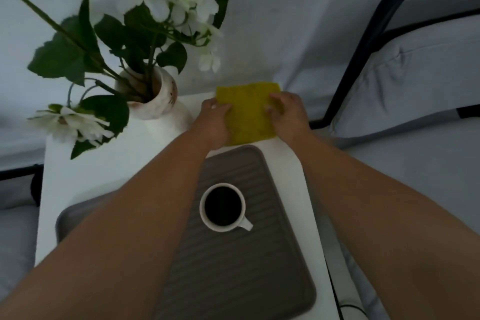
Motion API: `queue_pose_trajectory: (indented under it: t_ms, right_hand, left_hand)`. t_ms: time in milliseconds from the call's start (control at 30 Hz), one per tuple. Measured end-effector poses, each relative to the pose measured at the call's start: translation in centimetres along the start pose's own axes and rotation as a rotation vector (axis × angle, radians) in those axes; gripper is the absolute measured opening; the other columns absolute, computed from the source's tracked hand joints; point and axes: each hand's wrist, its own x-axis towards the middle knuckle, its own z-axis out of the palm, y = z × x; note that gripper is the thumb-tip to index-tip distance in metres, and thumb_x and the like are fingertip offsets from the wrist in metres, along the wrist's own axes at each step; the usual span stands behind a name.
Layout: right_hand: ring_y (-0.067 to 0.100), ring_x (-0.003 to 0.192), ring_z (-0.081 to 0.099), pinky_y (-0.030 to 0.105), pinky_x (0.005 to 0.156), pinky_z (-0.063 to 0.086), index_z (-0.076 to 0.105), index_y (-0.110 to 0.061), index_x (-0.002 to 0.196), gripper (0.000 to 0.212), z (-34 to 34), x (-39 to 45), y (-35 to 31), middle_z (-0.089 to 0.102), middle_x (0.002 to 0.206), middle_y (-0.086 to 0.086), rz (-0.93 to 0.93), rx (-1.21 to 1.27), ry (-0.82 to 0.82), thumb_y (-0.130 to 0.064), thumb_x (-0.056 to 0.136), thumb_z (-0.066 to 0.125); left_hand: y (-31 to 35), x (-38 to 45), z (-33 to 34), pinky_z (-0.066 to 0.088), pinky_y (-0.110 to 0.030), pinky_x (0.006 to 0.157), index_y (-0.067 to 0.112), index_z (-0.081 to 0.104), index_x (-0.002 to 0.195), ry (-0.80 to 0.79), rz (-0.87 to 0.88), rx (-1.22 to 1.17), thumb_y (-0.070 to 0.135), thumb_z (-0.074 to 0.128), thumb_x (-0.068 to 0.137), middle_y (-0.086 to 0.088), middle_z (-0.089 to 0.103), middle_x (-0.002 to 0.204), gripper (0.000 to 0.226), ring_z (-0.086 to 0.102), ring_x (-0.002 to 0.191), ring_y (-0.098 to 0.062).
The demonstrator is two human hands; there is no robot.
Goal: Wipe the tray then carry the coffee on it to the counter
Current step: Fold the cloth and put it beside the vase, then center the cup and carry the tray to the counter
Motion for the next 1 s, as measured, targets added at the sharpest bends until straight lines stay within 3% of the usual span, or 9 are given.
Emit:
queue_pose_trajectory:
  t_ms: [200,367,500,567,633,700,833,900,1000]
  right_hand:
    - [0.04,0.13,0.027,0.043,0.109,0.029,0.055,-0.024,0.129,0.043,0.3,-3.2,-0.1,0.019,0.153,0.015,-0.05,-0.293,0.023,-0.029,0.087,0.061]
    - [0.034,0.128,0.036,0.039,0.108,0.024,0.062,-0.026,0.119,0.03,-0.1,-8.2,1.1,0.039,0.142,0.013,0.0,-0.212,0.133,-0.033,0.09,0.059]
    - [0.026,0.115,0.05,0.04,0.102,0.039,0.073,-0.024,0.097,0.015,-0.2,-13.7,3.1,0.054,0.121,0.009,0.044,-0.105,0.159,-0.032,0.087,0.064]
    - [0.025,0.109,0.055,0.024,0.093,0.042,0.073,-0.018,0.089,0.012,-0.2,-16.0,3.6,0.057,0.115,0.01,0.092,-0.032,0.187,-0.028,0.084,0.068]
    - [0.018,0.103,0.056,0.003,0.078,0.038,0.069,-0.017,0.082,0.009,-0.3,-18.0,3.6,0.056,0.11,0.007,0.175,0.055,0.189,-0.026,0.083,0.07]
    - [0.013,0.091,0.057,-0.002,0.068,0.036,0.065,-0.019,0.08,0.012,-0.2,-19.7,3.2,0.056,0.106,0.006,0.201,0.067,0.203,-0.03,0.084,0.069]
    - [0.011,0.085,0.056,0.008,0.073,0.04,0.065,-0.018,0.103,0.019,1.2,-21.8,2.0,0.058,0.102,0.001,0.136,0.035,0.089,-0.031,0.093,0.056]
    - [0.011,0.091,0.057,0.01,0.078,0.042,0.063,-0.021,0.11,0.022,2.6,-22.0,1.4,0.06,0.104,-0.002,0.132,0.045,-0.028,-0.03,0.094,0.053]
    - [0.018,0.091,0.063,0.027,0.078,0.053,0.059,-0.024,0.109,0.018,4.3,-21.9,0.7,0.065,0.109,0.003,0.23,0.215,-0.101,-0.029,0.094,0.051]
  left_hand:
    - [-0.7,-3.5,0.7,0.039,-0.037,0.107,0.013,0.037,0.147,0.095,0.032,0.003,0.014,0.056,0.094,-0.016,0.014,0.157,0.056,0.042,0.132,-0.035]
    - [-2.1,-10.4,0.1,0.043,-0.023,0.094,0.023,0.055,0.133,0.248,0.049,-0.233,0.015,0.056,0.094,0.002,0.053,0.127,0.04,0.054,0.108,-0.011]
    - [-5.0,-17.0,1.0,0.046,-0.014,0.085,0.022,0.063,0.122,0.363,-0.033,-0.347,0.015,0.055,0.095,0.002,0.065,0.114,0.03,0.062,0.098,-0.009]
    - [-7.2,-19.9,1.8,0.043,-0.006,0.08,0.021,0.065,0.12,0.441,-0.109,-0.329,0.016,0.055,0.095,0.003,0.066,0.111,0.027,0.062,0.092,-0.005]
    - [-9.6,-22.7,2.8,0.049,-0.02,0.086,0.022,0.065,0.118,0.522,-0.215,-0.317,0.018,0.054,0.095,0.0,0.067,0.111,0.026,0.063,0.096,-0.013]
    - [-11.6,-25.3,3.6,0.052,-0.035,0.088,0.02,0.066,0.117,0.591,-0.318,-0.354,0.018,0.055,0.095,-0.004,0.067,0.111,0.024,0.064,0.101,-0.022]
    - [-14.4,-29.6,4.7,0.044,-0.029,0.081,0.012,0.066,0.115,0.679,-0.477,-0.25,0.015,0.056,0.094,-0.015,0.059,0.115,0.023,0.056,0.108,-0.032]
    - [-15.9,-30.9,5.4,0.042,-0.031,0.086,0.011,0.066,0.115,0.695,-0.569,-0.218,0.016,0.057,0.093,-0.017,0.057,0.117,0.024,0.054,0.109,-0.034]
    - [-17.6,-32.1,6.3,0.042,-0.04,0.098,0.013,0.066,0.114,0.686,-0.615,-0.223,0.016,0.059,0.09,-0.016,0.055,0.118,0.025,0.053,0.11,-0.036]
